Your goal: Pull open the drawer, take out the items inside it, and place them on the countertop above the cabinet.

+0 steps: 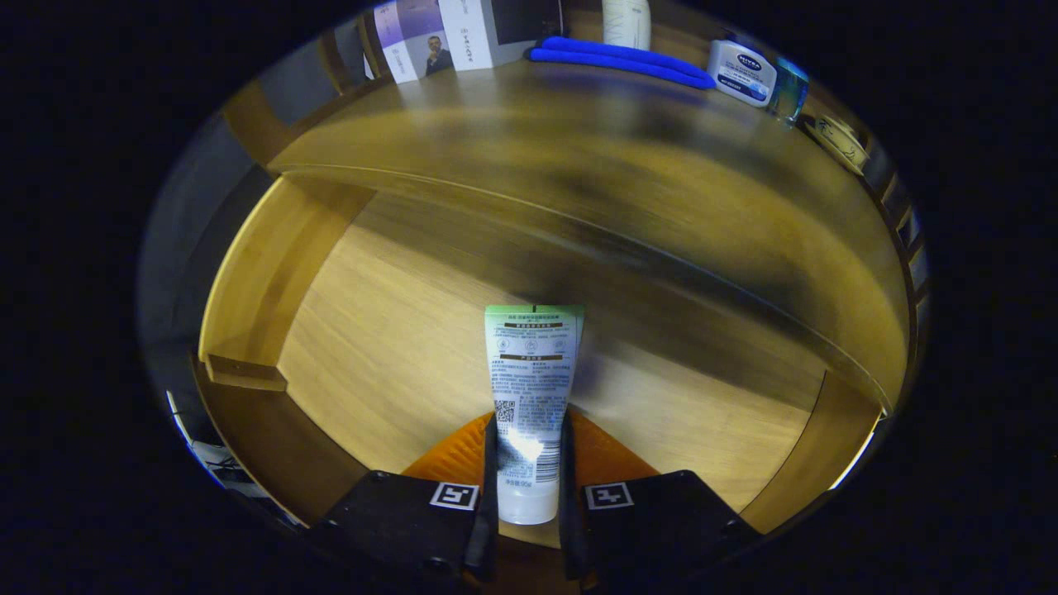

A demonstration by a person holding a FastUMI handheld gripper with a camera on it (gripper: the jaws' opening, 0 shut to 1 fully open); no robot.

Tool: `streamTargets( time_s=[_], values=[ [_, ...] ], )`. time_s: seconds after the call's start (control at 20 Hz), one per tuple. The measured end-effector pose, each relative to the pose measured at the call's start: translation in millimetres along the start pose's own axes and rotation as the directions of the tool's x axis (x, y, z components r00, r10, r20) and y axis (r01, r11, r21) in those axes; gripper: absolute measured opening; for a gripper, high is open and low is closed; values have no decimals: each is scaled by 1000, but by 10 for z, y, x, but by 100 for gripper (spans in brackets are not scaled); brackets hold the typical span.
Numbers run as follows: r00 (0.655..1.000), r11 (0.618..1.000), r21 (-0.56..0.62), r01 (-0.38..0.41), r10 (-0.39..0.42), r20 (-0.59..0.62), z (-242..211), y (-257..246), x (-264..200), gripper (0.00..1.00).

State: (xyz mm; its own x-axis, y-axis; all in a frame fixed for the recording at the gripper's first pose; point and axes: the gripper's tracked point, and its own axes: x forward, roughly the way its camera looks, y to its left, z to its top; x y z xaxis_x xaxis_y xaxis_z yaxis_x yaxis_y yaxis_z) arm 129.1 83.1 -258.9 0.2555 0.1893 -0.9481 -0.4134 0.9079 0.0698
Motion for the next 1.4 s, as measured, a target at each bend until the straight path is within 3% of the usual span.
streamTargets(
  time_s=[0.45, 0.8, 1.2, 1.4],
  values=[
    [986, 990, -84, -109, 118, 116, -158, 408, -666, 33],
    [950, 984, -49, -172, 178, 258, 4, 423, -1316, 33],
    [912, 991, 99, -90, 42, 409, 889, -212, -1611, 32],
    [908, 971, 226, -80, -23, 419, 1316, -551, -1428, 32]
  ],
)
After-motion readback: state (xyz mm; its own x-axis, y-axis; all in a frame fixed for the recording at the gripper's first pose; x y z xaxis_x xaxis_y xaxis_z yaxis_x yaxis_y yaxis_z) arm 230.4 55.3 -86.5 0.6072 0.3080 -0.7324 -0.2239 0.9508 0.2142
